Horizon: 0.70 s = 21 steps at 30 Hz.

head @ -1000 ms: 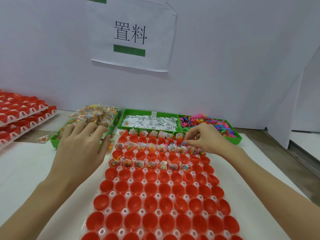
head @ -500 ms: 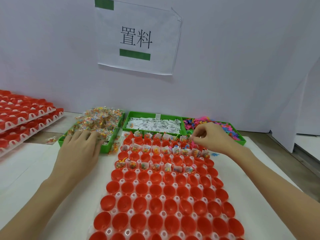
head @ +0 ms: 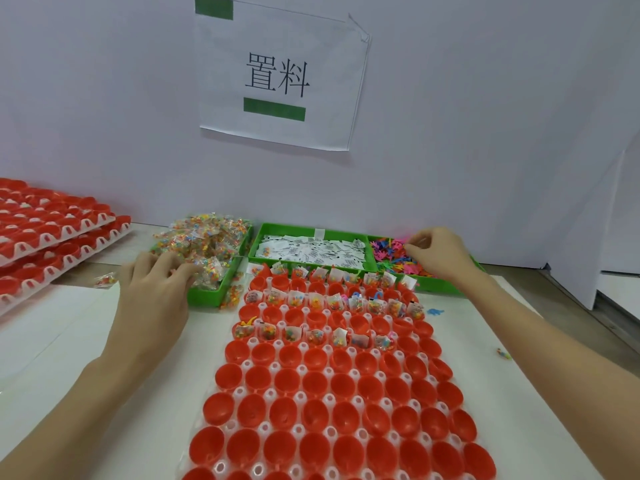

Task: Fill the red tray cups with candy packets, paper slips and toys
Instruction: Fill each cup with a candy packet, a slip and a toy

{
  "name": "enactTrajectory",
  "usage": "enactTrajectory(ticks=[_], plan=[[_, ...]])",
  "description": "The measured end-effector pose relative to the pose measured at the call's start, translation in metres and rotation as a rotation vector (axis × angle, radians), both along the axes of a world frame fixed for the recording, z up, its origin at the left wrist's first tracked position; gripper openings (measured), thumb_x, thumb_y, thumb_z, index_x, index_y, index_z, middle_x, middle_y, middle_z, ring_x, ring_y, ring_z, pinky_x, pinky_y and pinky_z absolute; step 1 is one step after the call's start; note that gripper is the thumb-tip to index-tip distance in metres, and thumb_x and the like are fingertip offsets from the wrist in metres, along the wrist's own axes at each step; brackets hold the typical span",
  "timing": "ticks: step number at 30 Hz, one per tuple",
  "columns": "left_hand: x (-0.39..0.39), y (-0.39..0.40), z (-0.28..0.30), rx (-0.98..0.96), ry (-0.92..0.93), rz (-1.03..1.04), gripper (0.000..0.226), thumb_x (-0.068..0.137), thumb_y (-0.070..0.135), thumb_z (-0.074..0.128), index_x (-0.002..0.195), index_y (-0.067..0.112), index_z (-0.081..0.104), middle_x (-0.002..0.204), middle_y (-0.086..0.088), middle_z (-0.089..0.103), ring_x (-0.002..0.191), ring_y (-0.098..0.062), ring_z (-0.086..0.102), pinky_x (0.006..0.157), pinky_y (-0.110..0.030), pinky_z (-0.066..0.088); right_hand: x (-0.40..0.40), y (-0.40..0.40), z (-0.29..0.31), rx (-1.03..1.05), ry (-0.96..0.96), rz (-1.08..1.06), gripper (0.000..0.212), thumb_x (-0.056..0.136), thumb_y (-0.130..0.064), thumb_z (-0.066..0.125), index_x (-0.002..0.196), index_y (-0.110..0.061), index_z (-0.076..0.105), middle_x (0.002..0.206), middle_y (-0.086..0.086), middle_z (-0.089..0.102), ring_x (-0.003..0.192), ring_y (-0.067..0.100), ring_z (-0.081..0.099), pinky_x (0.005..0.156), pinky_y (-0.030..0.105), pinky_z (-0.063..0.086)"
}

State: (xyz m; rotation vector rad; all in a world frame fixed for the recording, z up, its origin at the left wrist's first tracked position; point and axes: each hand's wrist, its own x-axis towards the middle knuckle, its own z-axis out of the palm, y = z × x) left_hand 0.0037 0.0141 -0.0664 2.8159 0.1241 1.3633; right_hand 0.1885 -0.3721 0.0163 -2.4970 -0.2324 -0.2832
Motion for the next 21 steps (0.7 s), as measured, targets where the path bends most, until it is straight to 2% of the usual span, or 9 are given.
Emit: enactTrajectory(ticks=[3,8,10,12,14,17,19,21], plan=[[0.003,0.001,-0.005,-0.003,0.038,0.031,0.028,0.08,-0.002,0.052,0.1,-0.001,0.072,0.096,-0.022,0.061,0.092,-0.043,0.052,0.077,-0.053,0.038,0.0,0.032,0.004,-0.092,-0.012,0.145,0.017,0.097,-0.021,0.068,0.108,-0.011,0.077,0.105,0.006,0.075,0.091,0.015,0.063,0.084,0.027,0.046],[0.001,0.002,-0.002,-0.05,0.004,0.009,0.017,0.089,0.007,0.058,0.093,0.003,0.074,0.091,-0.018,0.063,0.085,-0.042,0.056,0.075,-0.051,0.037,0.01,0.08,0.004,-0.294,0.053,0.283,0.019,0.093,-0.023,0.074,0.106,-0.011,0.08,0.11,0.005,0.077,0.091,0.014,0.067,0.078,0.023,0.044],[-0.001,0.002,0.001,-0.066,-0.014,-0.028,0.007,0.089,0.001,0.068,0.089,0.003,0.075,0.088,-0.015,0.064,0.083,-0.042,0.058,0.075,-0.052,0.041,0.016,0.092,0.002,-0.377,0.077,0.28,0.021,0.091,-0.024,0.076,0.106,-0.01,0.08,0.111,0.006,0.077,0.091,0.016,0.067,0.08,0.027,0.048],[-0.003,0.002,0.004,-0.09,-0.013,-0.055,0.012,0.081,-0.005,0.081,0.086,0.005,0.076,0.086,-0.012,0.065,0.081,-0.04,0.058,0.075,-0.052,0.045,0.021,0.098,-0.002,-0.477,0.084,0.261,0.025,0.089,-0.027,0.078,0.103,-0.007,0.08,0.107,0.007,0.078,0.093,0.019,0.07,0.085,0.033,0.055],[-0.004,0.001,0.006,-0.098,-0.014,-0.073,0.013,0.077,0.001,0.086,0.084,0.007,0.077,0.083,-0.009,0.065,0.08,-0.037,0.055,0.074,-0.05,0.047,0.024,0.099,-0.007,-0.554,0.093,0.24,0.026,0.088,-0.024,0.079,0.099,-0.001,0.08,0.103,0.011,0.078,0.094,0.024,0.073,0.088,0.04,0.059],[-0.005,0.0,0.006,-0.078,-0.041,-0.114,0.005,0.086,0.01,0.082,0.083,0.007,0.079,0.081,-0.006,0.067,0.076,-0.033,0.053,0.07,-0.047,0.047,0.026,0.097,-0.011,-0.55,0.081,0.237,0.016,0.087,-0.017,0.079,0.094,-0.003,0.081,0.098,0.009,0.079,0.088,0.021,0.072,0.08,0.034,0.058],[-0.005,-0.001,0.006,-0.076,-0.041,-0.126,0.014,0.088,0.018,0.072,0.086,0.007,0.08,0.08,-0.007,0.069,0.075,-0.033,0.055,0.069,-0.046,0.048,0.025,0.095,-0.011,-0.532,0.064,0.251,0.009,0.087,-0.011,0.078,0.092,-0.005,0.081,0.099,0.006,0.079,0.082,0.016,0.069,0.075,0.029,0.053],[-0.005,-0.001,0.007,-0.063,-0.033,-0.121,0.021,0.089,0.02,0.066,0.089,0.005,0.081,0.081,-0.009,0.073,0.075,-0.035,0.058,0.07,-0.047,0.049,0.024,0.093,-0.012,-0.518,0.051,0.252,0.008,0.088,-0.006,0.074,0.09,-0.002,0.081,0.099,0.008,0.078,0.084,0.018,0.071,0.073,0.029,0.054]])
